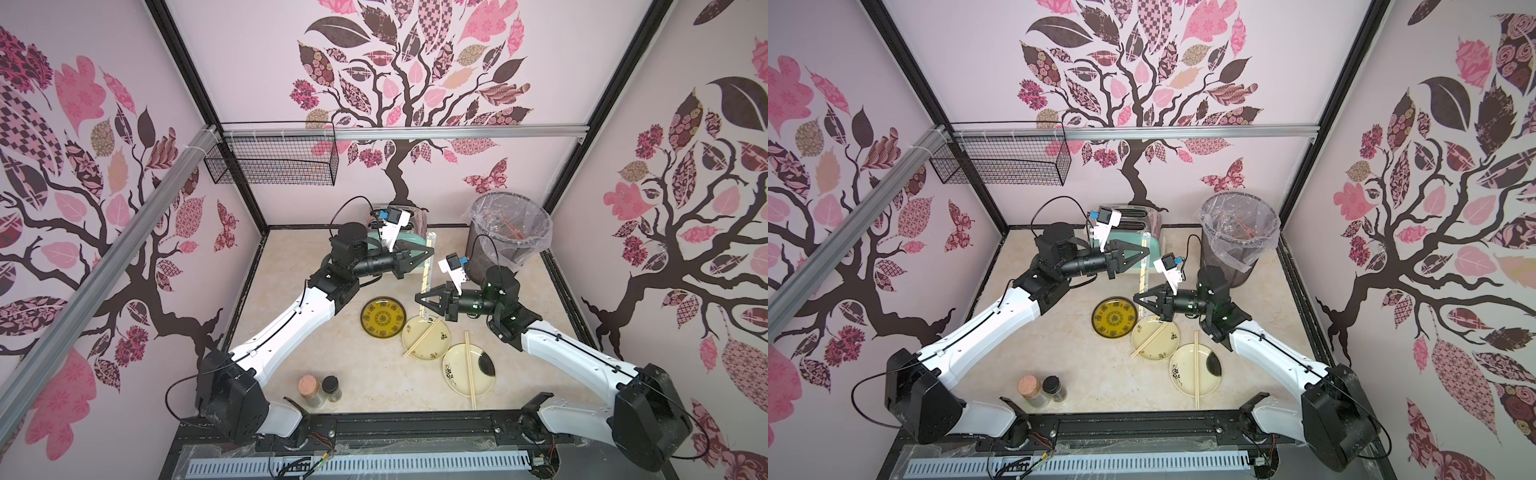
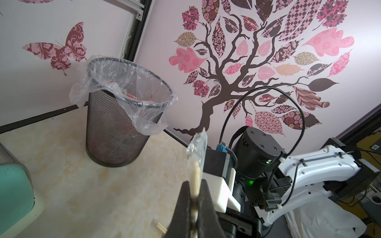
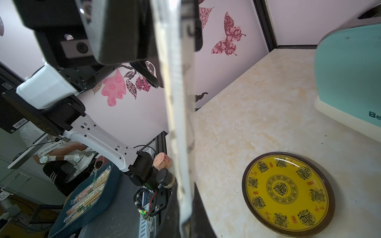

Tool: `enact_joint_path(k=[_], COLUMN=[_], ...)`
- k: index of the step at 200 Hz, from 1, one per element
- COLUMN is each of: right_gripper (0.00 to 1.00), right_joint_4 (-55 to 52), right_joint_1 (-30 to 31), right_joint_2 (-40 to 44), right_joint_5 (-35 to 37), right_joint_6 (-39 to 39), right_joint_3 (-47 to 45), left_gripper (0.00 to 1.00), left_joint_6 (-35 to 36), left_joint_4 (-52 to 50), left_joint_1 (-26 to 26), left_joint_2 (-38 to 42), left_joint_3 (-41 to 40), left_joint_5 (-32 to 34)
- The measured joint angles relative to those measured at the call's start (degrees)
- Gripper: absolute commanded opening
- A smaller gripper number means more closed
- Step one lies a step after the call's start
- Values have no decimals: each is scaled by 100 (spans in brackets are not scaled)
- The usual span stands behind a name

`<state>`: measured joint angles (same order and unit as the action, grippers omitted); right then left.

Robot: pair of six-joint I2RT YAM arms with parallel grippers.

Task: Remove the packaging of disposable chopsticks
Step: Remove the packet bag from the disposable chopsticks.

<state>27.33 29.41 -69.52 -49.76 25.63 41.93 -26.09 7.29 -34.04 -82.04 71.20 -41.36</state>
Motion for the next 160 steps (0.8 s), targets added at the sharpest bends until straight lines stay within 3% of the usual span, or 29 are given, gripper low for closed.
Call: enact_joint_path(k=[56,96,160], right_gripper=[0,0,0], right_joint_4=[-317,-256,-256], right_joint_1=[-63,-278,-282], right_joint_2=[0,-31,-50], right_joint_5=[-85,109,4], right_joint_6=[-118,17,129], right_joint_3=[13,579,592], left_gripper=[7,9,9], left_joint_6=[-111,-44,22], left_joint_4=[332,74,-2], left_joint_1=[-48,-181,-190], left_joint_2=[94,173,247], left_joint_3=[-387,-643,-682], left_joint_5=[221,-9,15])
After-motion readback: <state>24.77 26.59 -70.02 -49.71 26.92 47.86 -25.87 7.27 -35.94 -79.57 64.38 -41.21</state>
